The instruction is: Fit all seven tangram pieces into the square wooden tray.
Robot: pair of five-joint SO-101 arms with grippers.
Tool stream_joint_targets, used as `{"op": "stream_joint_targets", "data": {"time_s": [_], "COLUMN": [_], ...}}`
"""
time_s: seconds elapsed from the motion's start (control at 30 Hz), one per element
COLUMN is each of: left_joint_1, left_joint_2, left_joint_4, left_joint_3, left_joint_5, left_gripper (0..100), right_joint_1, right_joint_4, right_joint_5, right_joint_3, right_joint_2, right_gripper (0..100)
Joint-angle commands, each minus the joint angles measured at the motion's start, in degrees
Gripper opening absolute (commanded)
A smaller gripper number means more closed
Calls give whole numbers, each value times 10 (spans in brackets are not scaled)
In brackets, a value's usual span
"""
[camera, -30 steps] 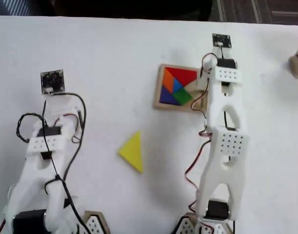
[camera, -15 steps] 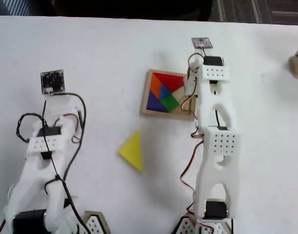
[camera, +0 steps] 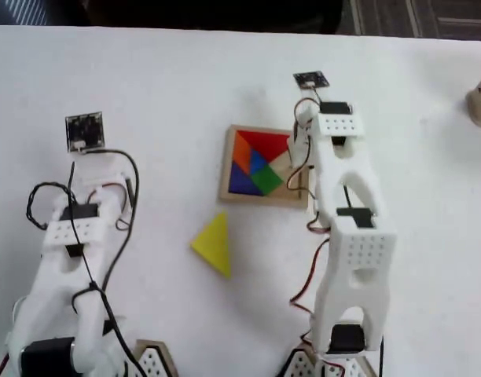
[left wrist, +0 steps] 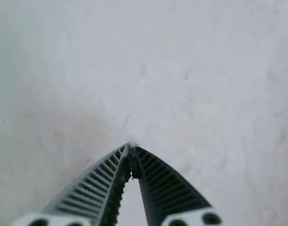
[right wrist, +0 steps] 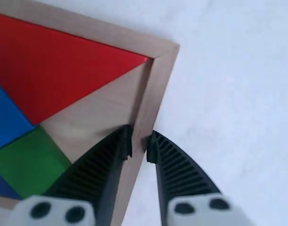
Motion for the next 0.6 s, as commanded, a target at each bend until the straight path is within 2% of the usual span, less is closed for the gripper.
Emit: {"op": "stream_joint_targets", "data": {"time_s": [0.0,0.27,0.47,0.57], "left_joint_1": [-4,-1,24,46], "left_joint_2": [1,1,-3,-3], "left_joint_4": [-16,-11,-16,-12], "left_joint_3": [-4,-4,11,11], "left_joint_5": [4,4,4,4], "left_gripper": [20,20,20,20], "right_joint_1": [-21,-21,-22,-23], "right_joint_4": [-82,-123,-129,-129], "right_joint_5": [10,10,10,10], "right_joint_3": [173,377,412,411], "right_joint_2": [-131,-277,-306,-306], "right_gripper": [18,18,27,96]}}
